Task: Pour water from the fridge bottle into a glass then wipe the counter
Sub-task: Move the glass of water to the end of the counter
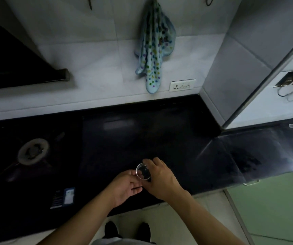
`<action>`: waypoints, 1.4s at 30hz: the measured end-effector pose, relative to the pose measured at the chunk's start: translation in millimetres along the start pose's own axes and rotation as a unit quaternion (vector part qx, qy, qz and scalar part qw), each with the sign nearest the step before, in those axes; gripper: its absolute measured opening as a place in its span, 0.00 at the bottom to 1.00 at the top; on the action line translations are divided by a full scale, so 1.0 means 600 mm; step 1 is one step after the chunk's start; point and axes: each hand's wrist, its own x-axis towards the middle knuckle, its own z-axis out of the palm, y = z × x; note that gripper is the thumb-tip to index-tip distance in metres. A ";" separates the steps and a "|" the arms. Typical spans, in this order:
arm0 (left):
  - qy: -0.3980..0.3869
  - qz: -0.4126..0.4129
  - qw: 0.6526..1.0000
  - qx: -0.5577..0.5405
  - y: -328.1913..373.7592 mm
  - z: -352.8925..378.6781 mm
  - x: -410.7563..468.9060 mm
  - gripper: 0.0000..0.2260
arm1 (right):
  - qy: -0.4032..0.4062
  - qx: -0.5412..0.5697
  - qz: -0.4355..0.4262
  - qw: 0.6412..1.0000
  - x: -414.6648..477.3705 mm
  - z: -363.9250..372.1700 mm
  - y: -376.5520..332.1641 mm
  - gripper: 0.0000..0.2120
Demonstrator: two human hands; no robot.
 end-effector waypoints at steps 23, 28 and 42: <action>0.164 0.129 0.965 -0.160 -0.099 -0.399 -0.385 0.13 | -0.139 0.011 -0.265 0.954 0.003 0.211 -0.484 0.32; 0.199 0.147 0.949 -0.195 -0.156 -0.530 -0.498 0.13 | -0.154 0.004 -0.307 0.939 -0.028 0.300 -0.644 0.31; 0.316 0.199 0.861 -0.346 -0.241 -0.816 -0.709 0.07 | -0.236 -0.004 -0.438 0.868 -0.047 0.464 -1.003 0.22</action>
